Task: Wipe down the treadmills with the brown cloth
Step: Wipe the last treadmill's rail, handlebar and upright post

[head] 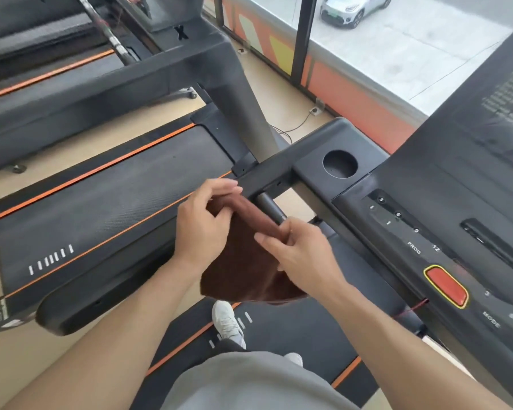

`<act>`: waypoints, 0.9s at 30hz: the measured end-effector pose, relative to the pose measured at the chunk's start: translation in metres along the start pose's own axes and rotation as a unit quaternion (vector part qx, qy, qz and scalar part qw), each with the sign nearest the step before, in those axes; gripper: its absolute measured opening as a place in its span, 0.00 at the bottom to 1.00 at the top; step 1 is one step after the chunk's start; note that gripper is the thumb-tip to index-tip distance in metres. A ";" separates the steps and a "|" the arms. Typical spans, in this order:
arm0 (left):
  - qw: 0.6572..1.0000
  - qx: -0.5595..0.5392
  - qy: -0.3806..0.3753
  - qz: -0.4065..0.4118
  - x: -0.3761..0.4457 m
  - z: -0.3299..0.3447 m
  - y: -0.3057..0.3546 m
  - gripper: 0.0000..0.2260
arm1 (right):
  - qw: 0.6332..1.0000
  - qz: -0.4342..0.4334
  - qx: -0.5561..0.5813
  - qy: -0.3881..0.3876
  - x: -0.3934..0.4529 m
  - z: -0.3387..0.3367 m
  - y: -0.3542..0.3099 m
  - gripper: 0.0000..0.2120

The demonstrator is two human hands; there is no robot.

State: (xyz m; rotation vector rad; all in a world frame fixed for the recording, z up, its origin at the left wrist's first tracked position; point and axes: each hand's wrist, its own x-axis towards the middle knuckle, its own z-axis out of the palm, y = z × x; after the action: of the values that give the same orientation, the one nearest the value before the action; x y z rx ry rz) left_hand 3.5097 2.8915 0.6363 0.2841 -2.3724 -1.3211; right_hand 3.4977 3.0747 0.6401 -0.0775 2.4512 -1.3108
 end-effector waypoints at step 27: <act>0.944 0.042 -0.219 -0.241 -0.003 0.030 -0.085 0.09 | 0.976 0.048 -0.200 -0.077 0.155 0.044 0.040 0.20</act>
State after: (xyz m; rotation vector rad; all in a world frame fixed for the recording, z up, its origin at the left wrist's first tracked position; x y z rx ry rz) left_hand 3.4974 2.8703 0.5499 0.6974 -2.8576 -1.6369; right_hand 3.3726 3.0296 0.5408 -0.1544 2.5103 -0.7263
